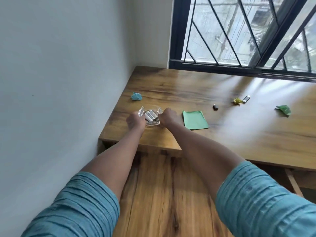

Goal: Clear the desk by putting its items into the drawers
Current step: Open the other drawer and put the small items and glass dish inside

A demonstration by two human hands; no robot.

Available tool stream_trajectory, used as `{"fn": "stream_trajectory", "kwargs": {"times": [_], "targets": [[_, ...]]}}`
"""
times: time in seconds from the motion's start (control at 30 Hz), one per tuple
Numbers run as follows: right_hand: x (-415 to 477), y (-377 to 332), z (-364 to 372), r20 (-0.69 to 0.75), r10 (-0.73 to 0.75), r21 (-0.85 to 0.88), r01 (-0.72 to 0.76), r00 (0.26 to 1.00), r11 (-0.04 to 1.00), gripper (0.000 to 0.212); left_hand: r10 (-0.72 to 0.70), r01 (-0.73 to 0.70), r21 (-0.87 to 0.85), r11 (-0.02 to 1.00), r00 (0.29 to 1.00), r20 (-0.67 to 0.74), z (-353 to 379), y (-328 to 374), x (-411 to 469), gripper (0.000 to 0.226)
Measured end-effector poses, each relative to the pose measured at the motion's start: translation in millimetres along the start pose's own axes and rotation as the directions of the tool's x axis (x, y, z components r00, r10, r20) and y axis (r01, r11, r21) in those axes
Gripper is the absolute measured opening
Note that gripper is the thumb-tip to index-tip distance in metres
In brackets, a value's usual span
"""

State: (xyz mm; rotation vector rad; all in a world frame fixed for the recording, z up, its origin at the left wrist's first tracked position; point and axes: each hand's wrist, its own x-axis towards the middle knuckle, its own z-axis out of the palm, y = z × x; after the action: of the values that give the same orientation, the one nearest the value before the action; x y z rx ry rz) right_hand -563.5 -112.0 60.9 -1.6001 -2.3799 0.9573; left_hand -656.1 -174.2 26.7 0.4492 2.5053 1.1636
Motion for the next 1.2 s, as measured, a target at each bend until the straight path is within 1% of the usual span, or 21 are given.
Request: {"fn": "stream_trajectory", "kwargs": {"times": [0.07, 0.17, 0.27, 0.4, 0.43, 0.5, 0.6, 0.7, 0.77, 0.8, 0.87, 0.93, 1.03, 1.13, 1.2], "targets": [[-5.3, 0.6, -2.4, -0.002, 0.011, 0.033, -0.011, 1.0, 0.999, 0.027, -0.006, 0.005, -0.086, 0.996, 1.0, -0.02, -1.2, -1.5, -6.3, 0.032], [-16.0, 8.0, -5.7, 0.008, 0.038, 0.135, -0.038, 0.999, 0.99, 0.018, 0.008, -0.01, -0.146, 0.989, 1.0, -0.015, -2.8, -4.7, -25.5, 0.032], [-34.7, 20.6, -17.7, 0.024, 0.066, 0.259, -0.07, 0.998, 0.963, 0.024, 0.016, -0.018, -0.185, 0.983, 1.0, -0.012, -6.6, -3.3, -53.0, 0.033], [-71.8, 48.6, -36.5, 0.03, 0.108, 0.311, -0.112, 0.994, 0.944, 0.013, 0.044, -0.04, -0.201, 0.979, 0.999, 0.015, -10.3, 3.5, -109.3, 0.032], [-82.7, 58.2, -40.4, 0.033, 0.115, 0.309, -0.12, 0.993, 0.944, 0.015, 0.05, -0.045, -0.209, 0.977, 0.999, 0.019, -10.8, 3.4, -126.4, 0.032], [-103.5, 79.8, -48.2, 0.023, 0.119, 0.268, -0.121, 0.993, 0.956, 0.025, 0.051, -0.043, -0.219, 0.975, 0.998, 0.031, -10.5, 1.6, -160.5, 0.034], [-141.3, 114.6, -64.0, 0.036, 0.085, 0.139, -0.089, 0.996, 0.986, 0.032, 0.054, -0.04, -0.205, 0.978, 0.997, 0.06, -4.2, -8.1, -210.8, 0.035], [-181.8, 156.0, -78.2, 0.117, 0.081, 0.062, -0.089, 0.99, 0.994, 0.029, 0.066, -0.043, -0.213, 0.976, 0.993, 0.101, 3.7, -17.8, -267.6, 0.03], [-211.2, 185.2, -88.7, 0.164, 0.124, 0.045, -0.133, 0.979, 0.99, 0.02, 0.04, -0.006, -0.205, 0.979, 0.986, 0.163, 12.0, -26.9, -307.0, 0.024], [-224.8, 200.2, -92.5, 0.175, 0.152, 0.048, -0.163, 0.973, 0.986, 0.014, 0.028, 0.017, -0.219, 0.976, 0.98, 0.199, 17.5, -31.6, -326.8, 0.019], [-247.8, 226.9, -96.8, 0.182, 0.202, 0.096, -0.222, 0.962, 0.97, 0.014, 0.005, 0.054, -0.255, 0.965, 0.974, 0.226, 32.4, -43.6, -356.4, 0.011], [-273.0, 252.6, -101.7, 0.169, 0.224, 0.115, -0.245, 0.96, 0.963, 0.015, -0.023, 0.093, -0.266, 0.96, 0.966, 0.256, 43.8, -52.5, -388.6, 0.016], [-306.5, 287.1, -104.6, 0.156, 0.228, 0.093, -0.245, 0.961, 0.965, 0.015, -0.038, 0.125, -0.283, 0.951, 0.955, 0.294, 60.2, -64.4, -428.4, 0.029], [-333.2, 321.1, -99.5, 0.17, 0.249, 0.037, -0.259, 0.953, 0.965, 0.019, -0.067, 0.164, -0.256, 0.953, 0.936, 0.347, 75.3, -74.0, -460.5, 0.03], [-344.5, 338.4, -92.6, 0.181, 0.255, -0.002, -0.259, 0.95, 0.966, 0.013, -0.094, 0.202, -0.237, 0.95, 0.911, 0.401, 85.7, -82.0, -471.4, 0.03]]}}
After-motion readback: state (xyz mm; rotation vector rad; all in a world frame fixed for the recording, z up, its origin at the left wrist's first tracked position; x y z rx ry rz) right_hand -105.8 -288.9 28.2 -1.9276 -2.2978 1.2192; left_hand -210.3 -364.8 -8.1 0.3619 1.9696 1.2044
